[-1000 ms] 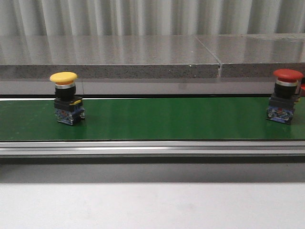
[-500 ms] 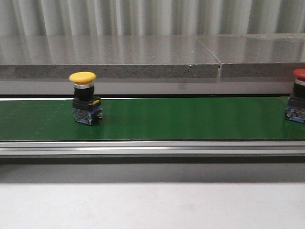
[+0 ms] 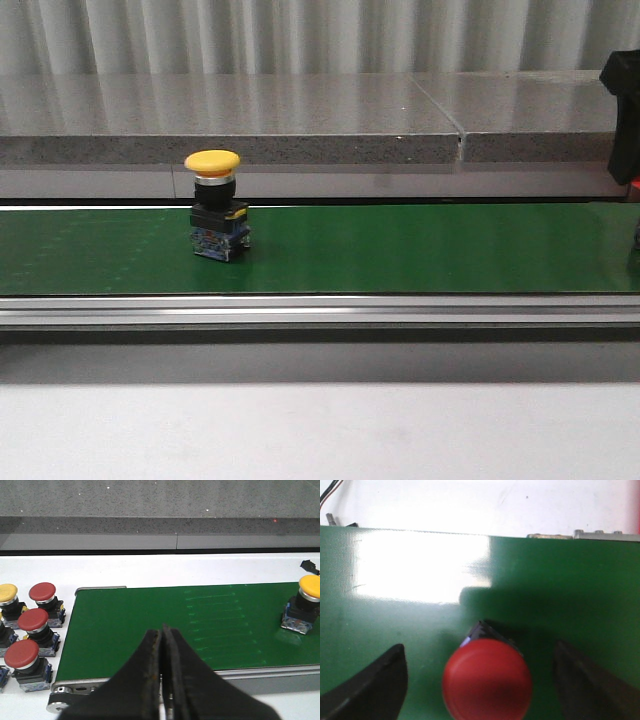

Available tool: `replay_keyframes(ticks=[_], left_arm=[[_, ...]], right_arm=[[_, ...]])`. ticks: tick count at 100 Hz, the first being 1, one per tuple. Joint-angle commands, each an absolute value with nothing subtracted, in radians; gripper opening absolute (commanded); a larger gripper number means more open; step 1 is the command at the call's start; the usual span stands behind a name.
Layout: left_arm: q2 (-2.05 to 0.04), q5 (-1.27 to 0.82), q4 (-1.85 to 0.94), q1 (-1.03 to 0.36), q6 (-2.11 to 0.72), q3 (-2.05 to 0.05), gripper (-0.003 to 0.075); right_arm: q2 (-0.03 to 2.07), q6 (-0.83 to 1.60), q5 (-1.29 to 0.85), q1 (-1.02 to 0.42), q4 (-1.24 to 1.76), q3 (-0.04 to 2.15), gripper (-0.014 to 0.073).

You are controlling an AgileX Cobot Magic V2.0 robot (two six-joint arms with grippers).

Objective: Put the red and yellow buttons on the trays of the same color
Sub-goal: 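Carry the red button into the red tray and open the right gripper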

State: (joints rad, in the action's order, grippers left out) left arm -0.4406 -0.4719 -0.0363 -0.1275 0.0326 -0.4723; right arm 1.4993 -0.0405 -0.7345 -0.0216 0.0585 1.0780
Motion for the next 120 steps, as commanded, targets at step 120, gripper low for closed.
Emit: replay_keyframes(ticks=[120], left_arm=[[-0.445, -0.384, -0.038, -0.135, 0.034, -0.499, -0.0020]], right_arm=[[1.861, -0.029, -0.762, 0.427, 0.058, 1.578, 0.0132]])
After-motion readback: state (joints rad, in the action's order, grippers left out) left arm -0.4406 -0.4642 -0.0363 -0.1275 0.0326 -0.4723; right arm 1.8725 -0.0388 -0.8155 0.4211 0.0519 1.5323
